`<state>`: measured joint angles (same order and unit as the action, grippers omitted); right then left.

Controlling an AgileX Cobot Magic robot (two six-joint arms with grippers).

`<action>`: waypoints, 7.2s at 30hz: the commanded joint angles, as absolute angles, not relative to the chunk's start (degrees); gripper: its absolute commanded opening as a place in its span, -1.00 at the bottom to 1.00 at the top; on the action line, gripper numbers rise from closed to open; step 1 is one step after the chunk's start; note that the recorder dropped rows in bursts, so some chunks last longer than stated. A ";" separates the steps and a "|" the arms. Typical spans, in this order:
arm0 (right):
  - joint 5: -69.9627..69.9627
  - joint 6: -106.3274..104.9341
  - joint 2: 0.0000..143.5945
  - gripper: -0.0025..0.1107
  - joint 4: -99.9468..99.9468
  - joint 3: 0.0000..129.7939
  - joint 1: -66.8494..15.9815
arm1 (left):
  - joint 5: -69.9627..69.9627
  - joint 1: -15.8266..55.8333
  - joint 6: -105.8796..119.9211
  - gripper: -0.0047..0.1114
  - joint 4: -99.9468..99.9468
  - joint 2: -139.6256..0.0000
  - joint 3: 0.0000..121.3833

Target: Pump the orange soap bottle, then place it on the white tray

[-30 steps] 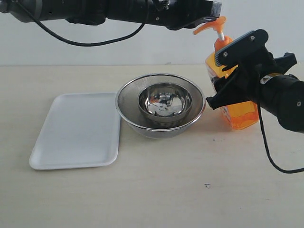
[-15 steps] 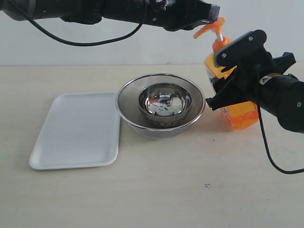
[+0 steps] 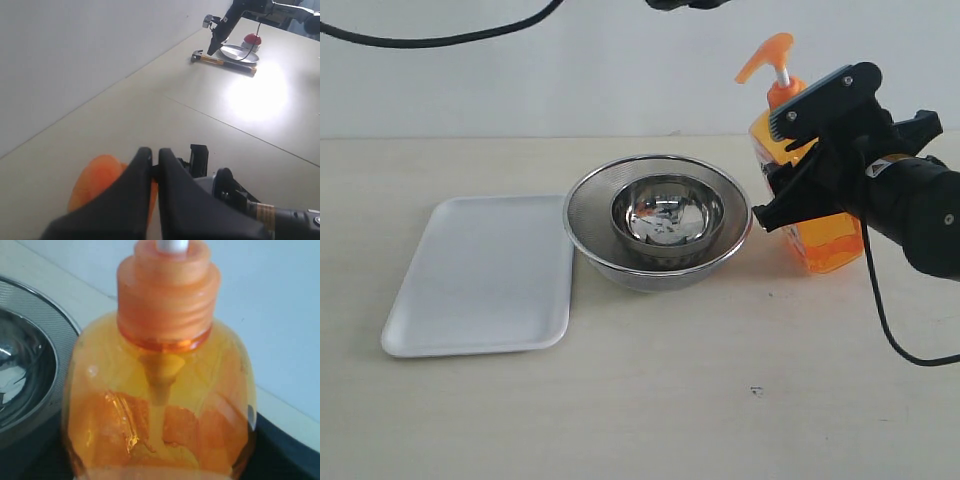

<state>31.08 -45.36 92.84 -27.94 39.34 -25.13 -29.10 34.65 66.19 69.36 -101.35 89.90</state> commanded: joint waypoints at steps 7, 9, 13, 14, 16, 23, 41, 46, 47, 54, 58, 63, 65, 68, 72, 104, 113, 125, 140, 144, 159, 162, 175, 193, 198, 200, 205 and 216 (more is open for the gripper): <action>31.47 -43.57 92.60 -0.96 -27.84 39.65 -25.17 | -24.03 34.88 67.73 -0.84 70.40 -88.09 74.52; 31.47 -43.34 92.60 -0.96 -27.84 39.65 -25.17 | -22.17 34.88 68.46 -0.84 71.09 -84.94 70.68; 31.77 -42.32 92.60 -0.96 -27.84 39.65 -25.17 | -17.43 34.88 73.75 -0.84 77.07 -77.23 61.12; 31.77 -42.32 92.60 -0.96 -27.84 39.65 -25.17 | -15.59 34.88 75.94 -0.84 79.76 -75.27 58.45; 31.77 -41.85 92.60 -0.96 -27.84 39.65 -25.17 | -12.65 34.88 80.94 -0.84 85.32 -71.91 53.47; 31.77 -38.77 92.60 -0.96 -27.87 39.65 -25.17 | -12.31 34.88 98.13 -0.84 99.95 -61.27 41.03; 31.51 -33.89 92.60 -0.96 -30.35 39.65 -25.17 | -11.79 34.88 95.99 -0.84 99.95 -46.97 24.95; 31.10 -32.46 92.60 -0.96 -30.35 39.65 -25.17 | -13.06 34.88 95.53 -0.84 99.95 -42.73 20.69; 31.10 -32.46 92.60 -0.96 -30.35 39.65 -25.17 | -12.95 34.88 95.53 -0.84 99.95 -41.68 19.62; 31.10 -32.21 92.60 -0.96 -30.35 39.65 -25.17 | -12.98 34.88 94.16 -0.84 99.95 -33.23 14.43; 31.10 -32.21 92.60 -0.96 -30.35 39.65 -25.17 | -12.01 34.88 93.63 -0.84 99.95 -27.33 11.34; 31.21 -32.22 92.60 -0.96 -30.35 39.65 -25.17 | -9.19 34.88 93.16 -0.84 99.95 -19.69 7.65; 31.31 -32.22 92.60 -0.96 -30.35 39.65 -25.17 | -7.89 34.88 92.47 -0.84 99.95 -16.91 6.12; 31.42 -32.22 92.60 -0.96 -30.35 39.65 -25.17 | -6.26 34.88 90.92 -0.84 99.95 -12.24 3.56; 31.81 -32.22 92.60 -0.96 -30.35 39.65 -25.17 | -4.01 34.88 89.48 -0.84 99.95 -6.59 0.95; 31.60 -31.28 92.60 -0.96 -30.69 39.65 -25.17 | 13.04 34.88 83.90 -0.84 99.95 0.00 0.00; 31.25 -31.28 92.60 -0.96 -30.69 39.65 -25.17 | 13.04 34.88 83.99 -0.84 99.95 0.00 0.00; 28.83 -29.63 92.60 -0.96 -32.81 39.65 -25.17 | 13.04 34.88 83.99 -0.84 99.95 0.00 0.00; 33.72 -24.48 92.60 -0.96 -36.64 39.65 -25.17 | 13.04 34.88 83.99 -0.84 99.95 0.00 0.00; 34.82 -25.36 92.60 -0.96 -36.52 39.65 -25.17 | 13.04 34.88 83.99 -0.84 99.95 0.00 0.00; 37.52 -25.25 90.35 -0.96 -35.30 39.65 -25.17 | 13.04 34.88 83.99 -0.84 99.95 0.00 0.00; 37.03 -24.89 88.20 -0.96 -35.30 39.65 -25.17 | 13.04 34.88 83.99 -0.84 99.95 0.00 0.00; 36.21 -26.10 85.24 -0.96 -35.03 39.65 -25.17 | 13.04 34.88 83.99 -0.84 99.95 0.00 0.00; 31.57 -29.43 85.11 -0.96 -35.23 47.21 -25.17 | 13.04 34.88 83.99 -0.84 99.95 0.00 0.00; 29.82 -29.43 85.11 -0.96 -35.23 48.81 -25.17 | 13.04 34.88 83.99 -0.84 99.95 0.00 0.00; 28.78 -29.43 85.11 -0.96 -35.23 49.86 -25.17 | 13.04 34.88 83.99 -0.84 99.95 0.00 0.00; 28.04 -29.82 84.01 -0.96 -35.23 51.04 -25.17 | 13.04 34.88 83.99 -0.84 99.95 0.00 0.00; 27.63 -32.03 78.39 -0.96 -35.23 51.04 -25.17 | 13.04 34.88 83.99 -0.84 99.95 0.00 0.00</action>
